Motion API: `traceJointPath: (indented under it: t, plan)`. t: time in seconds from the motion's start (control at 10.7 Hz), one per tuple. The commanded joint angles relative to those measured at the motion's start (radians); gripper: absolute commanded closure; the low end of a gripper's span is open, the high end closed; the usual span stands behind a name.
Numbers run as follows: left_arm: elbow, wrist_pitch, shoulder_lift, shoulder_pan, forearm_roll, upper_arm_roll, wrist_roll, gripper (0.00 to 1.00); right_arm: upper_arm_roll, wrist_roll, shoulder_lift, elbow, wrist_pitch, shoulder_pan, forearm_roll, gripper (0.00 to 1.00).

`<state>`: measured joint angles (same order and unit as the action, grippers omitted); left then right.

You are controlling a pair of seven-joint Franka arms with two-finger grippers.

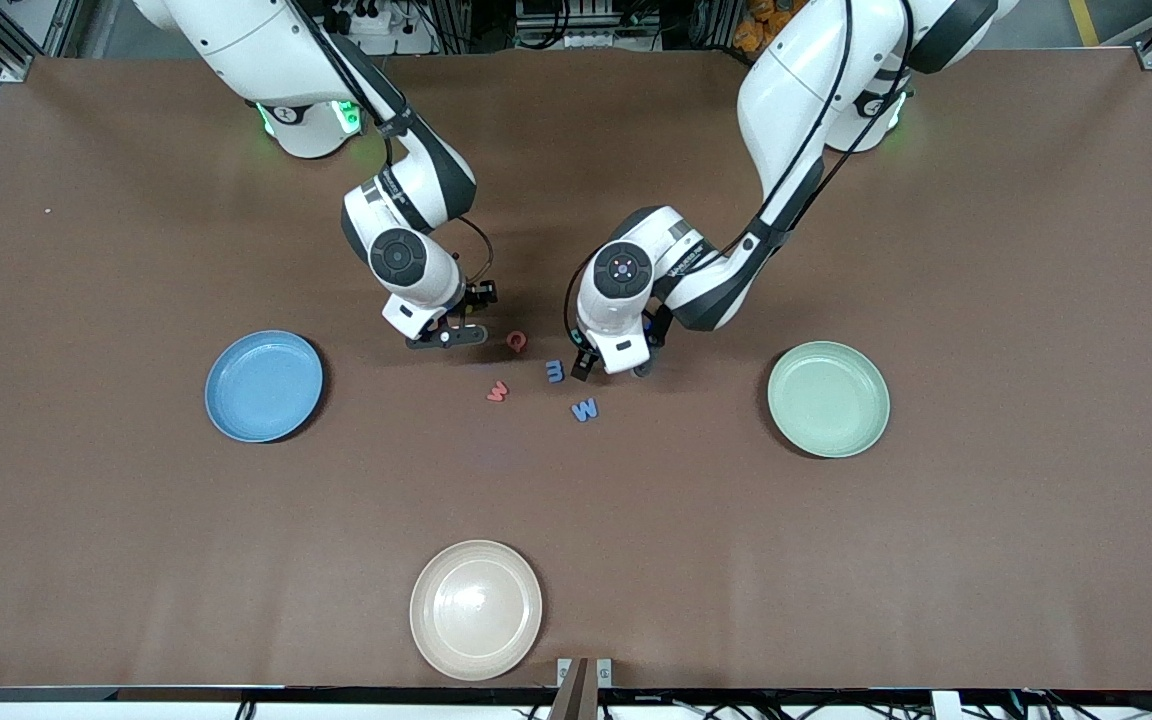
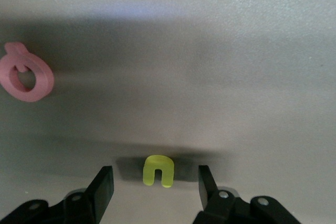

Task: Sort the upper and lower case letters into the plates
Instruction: 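Grasp the yellow H with the left gripper while the right gripper grasps the c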

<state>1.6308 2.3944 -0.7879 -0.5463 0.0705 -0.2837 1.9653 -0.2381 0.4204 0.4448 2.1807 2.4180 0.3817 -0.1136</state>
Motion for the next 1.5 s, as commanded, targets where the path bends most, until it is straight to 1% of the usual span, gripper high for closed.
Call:
traceJointPath:
  t: [0.0,0.09,0.19,0.28,0.37,0.47,0.56,0.65,0.75,0.84,0.93,1.03,1.12,1.21,1.4]
  plan:
    - [-0.006,0.012,-0.011,-0.004,-0.005,0.000,-0.016,0.24,0.002,-0.006,0.011,-0.013,0.001,0.006,-0.020,0.37]
    - [-0.006,0.012,-0.011,-0.004,-0.005,0.000,-0.016,0.32,0.000,-0.006,0.012,-0.013,0.001,0.006,-0.020,0.42]
    - [-0.006,0.012,-0.011,-0.006,-0.005,0.000,-0.016,0.32,0.002,-0.008,0.015,-0.013,0.003,0.008,-0.018,0.47]
    - [-0.006,0.012,-0.010,-0.009,-0.005,0.000,-0.016,0.37,0.002,-0.008,0.018,-0.013,0.004,0.008,-0.015,0.51]
    - [-0.006,0.012,-0.010,-0.009,-0.003,0.000,-0.016,0.45,0.002,-0.008,0.020,-0.013,0.004,0.014,-0.012,0.54]
    - [-0.006,0.012,-0.010,-0.009,-0.003,0.001,-0.017,0.58,0.002,-0.008,0.020,-0.013,0.007,0.014,-0.012,0.57]
    - [-0.006,0.012,-0.008,-0.009,-0.005,0.000,-0.017,0.66,0.002,-0.011,0.020,-0.013,0.012,0.014,-0.011,0.69]
    - [-0.006,0.011,-0.005,-0.011,-0.005,0.001,-0.023,0.74,0.002,-0.032,0.018,-0.016,0.009,0.013,-0.008,0.96]
    - [-0.006,0.011,-0.004,-0.009,-0.005,0.001,-0.032,0.79,0.002,-0.051,0.014,-0.016,-0.002,0.006,-0.008,1.00]
    - [-0.006,0.011,-0.002,-0.008,-0.005,0.001,-0.043,0.82,0.002,-0.054,0.006,-0.018,-0.019,-0.004,-0.008,1.00]
    - [-0.008,0.005,0.008,-0.001,-0.006,0.001,-0.055,0.83,0.003,-0.060,-0.009,-0.038,-0.074,-0.027,-0.008,1.00]
    - [-0.008,-0.004,0.027,0.012,-0.018,0.001,-0.083,0.83,0.005,-0.075,-0.026,-0.073,-0.161,-0.050,-0.008,1.00]
    - [-0.011,-0.053,0.042,0.023,-0.018,0.001,-0.123,0.83,0.014,-0.107,-0.032,-0.128,-0.247,-0.072,-0.006,1.00]
    - [-0.011,-0.081,0.058,0.038,-0.021,0.003,-0.155,0.83,0.051,-0.164,-0.032,-0.183,-0.311,-0.087,-0.006,1.00]
    - [-0.011,-0.131,0.106,0.106,-0.072,0.001,-0.288,0.85,0.159,-0.372,-0.032,-0.263,-0.402,-0.101,-0.006,1.00]
